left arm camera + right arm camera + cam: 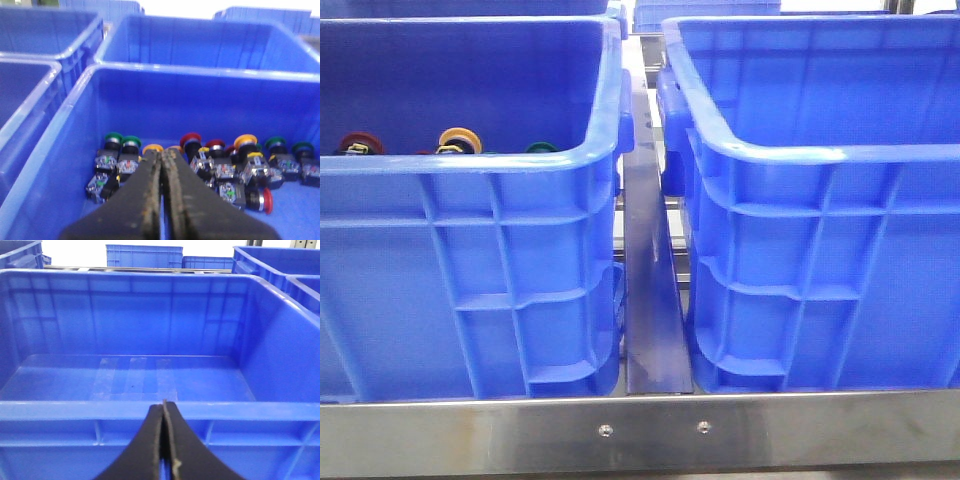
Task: Pick red and yellow buttons and place in box
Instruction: 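Lower the left gripper into the button bin toward a red button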
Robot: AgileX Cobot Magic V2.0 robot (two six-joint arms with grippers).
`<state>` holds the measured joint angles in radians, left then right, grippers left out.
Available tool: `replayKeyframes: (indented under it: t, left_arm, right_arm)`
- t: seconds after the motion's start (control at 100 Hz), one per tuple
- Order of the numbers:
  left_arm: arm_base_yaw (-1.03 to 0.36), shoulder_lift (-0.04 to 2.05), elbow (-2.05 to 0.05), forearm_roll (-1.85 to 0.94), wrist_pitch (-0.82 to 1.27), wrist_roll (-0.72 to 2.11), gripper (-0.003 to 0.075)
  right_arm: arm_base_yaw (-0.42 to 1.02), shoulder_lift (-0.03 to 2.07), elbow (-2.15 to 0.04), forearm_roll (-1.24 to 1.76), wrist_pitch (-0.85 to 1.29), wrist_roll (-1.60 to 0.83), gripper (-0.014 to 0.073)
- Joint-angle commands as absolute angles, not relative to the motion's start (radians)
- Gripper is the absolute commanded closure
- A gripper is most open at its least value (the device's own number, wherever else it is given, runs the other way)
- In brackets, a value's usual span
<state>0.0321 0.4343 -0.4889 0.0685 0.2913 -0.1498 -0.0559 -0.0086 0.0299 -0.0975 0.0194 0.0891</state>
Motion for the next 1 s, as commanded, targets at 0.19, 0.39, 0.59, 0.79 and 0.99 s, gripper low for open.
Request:
replayKeyframes:
  t: [0.19,0.39,0.59,0.79,0.99]
  left_arm:
    - [0.032,0.765,-0.734,0.062,0.251,-0.151,0.068]
    - [0.0,0.959,-0.865,0.033,0.309,-0.151,0.0282]
    - [-0.096,1.163,-1.042,0.033,0.515,-0.151,0.0167]
    - [-0.128,1.392,-1.248,0.033,0.786,-0.151,0.0168]
    - [-0.128,1.59,-1.447,0.06,0.982,-0.151,0.0168]
  right_arm:
    - [-0.061,-0.031,0.033,-0.104,-0.064,0.081,0.0662]
    - [-0.061,-0.031,0.033,-0.104,-0.064,0.081,0.0662]
    - [-0.061,-0.031,0.033,-0.104,-0.064,0.081,0.0662]
    - [-0.061,-0.031,0.033,-0.104,-0.064,0.081,0.0662]
    - [-0.061,-0.031,0.033,-0.104,-0.064,0.081,0.0662]
